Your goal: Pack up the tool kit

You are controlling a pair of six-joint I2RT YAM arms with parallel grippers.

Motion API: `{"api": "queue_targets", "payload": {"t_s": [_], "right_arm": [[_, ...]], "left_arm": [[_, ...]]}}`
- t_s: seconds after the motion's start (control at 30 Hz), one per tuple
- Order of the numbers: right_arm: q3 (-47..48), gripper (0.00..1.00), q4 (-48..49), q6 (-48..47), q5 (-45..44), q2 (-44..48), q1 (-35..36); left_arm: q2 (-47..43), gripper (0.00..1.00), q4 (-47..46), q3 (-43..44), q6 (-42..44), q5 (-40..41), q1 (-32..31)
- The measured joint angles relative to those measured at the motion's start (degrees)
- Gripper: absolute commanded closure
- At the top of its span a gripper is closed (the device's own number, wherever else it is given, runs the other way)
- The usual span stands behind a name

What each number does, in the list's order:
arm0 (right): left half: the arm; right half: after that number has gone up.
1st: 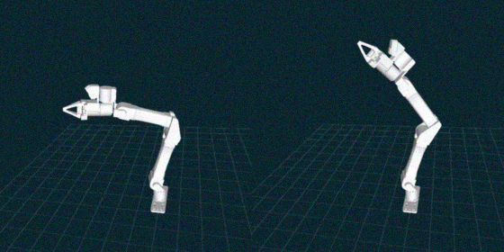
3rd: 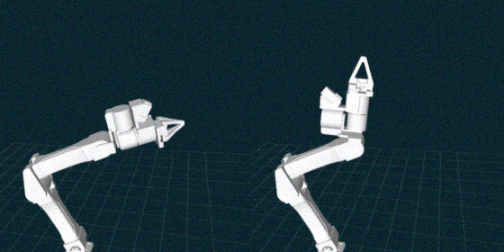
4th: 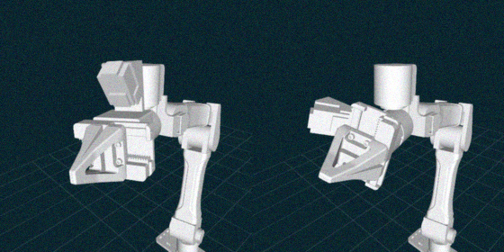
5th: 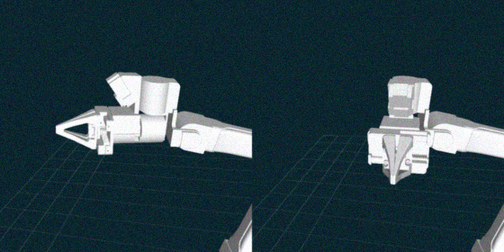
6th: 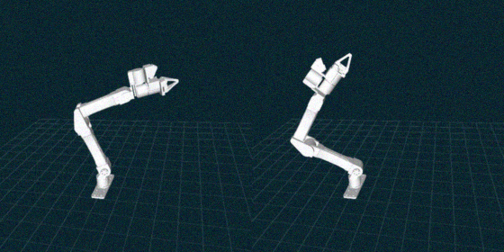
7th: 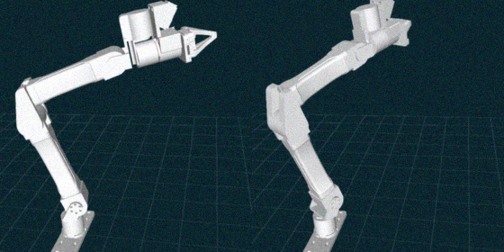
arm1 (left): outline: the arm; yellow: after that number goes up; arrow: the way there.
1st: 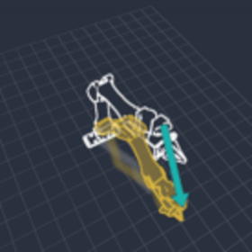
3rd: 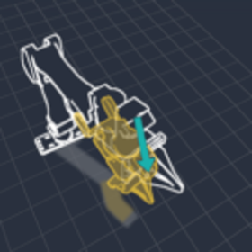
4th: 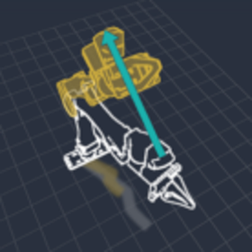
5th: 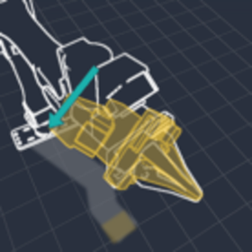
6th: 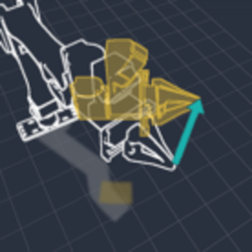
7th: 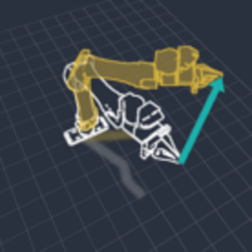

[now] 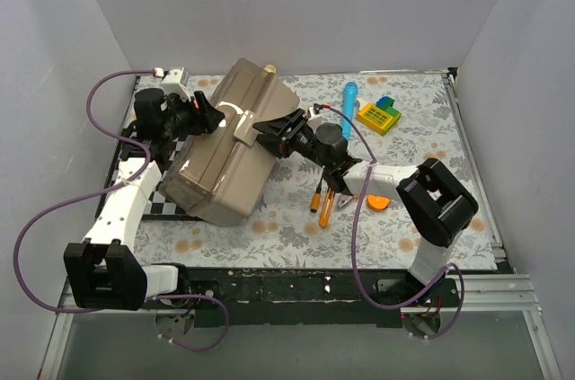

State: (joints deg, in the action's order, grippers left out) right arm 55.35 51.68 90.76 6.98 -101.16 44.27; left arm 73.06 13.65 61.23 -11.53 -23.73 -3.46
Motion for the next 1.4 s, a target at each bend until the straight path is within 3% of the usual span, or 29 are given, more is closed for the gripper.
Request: {"api": "queue_targets", "payload": {"t_s": [0.9, 1.4], "right_arm": [[1.3, 0.42, 15.7, 1.8, 2.1, -7.8, -0.8], [1.1, 0.44, 16.3, 0.9, 0.8, -8.0, -0.5]], "left_arm": [[1.5, 0.76, -1.1, 0.6, -0.1, 1.3, 0.6], [1.7, 0.76, -1.3, 0.8, -0.1, 1.3, 0.6]]}}
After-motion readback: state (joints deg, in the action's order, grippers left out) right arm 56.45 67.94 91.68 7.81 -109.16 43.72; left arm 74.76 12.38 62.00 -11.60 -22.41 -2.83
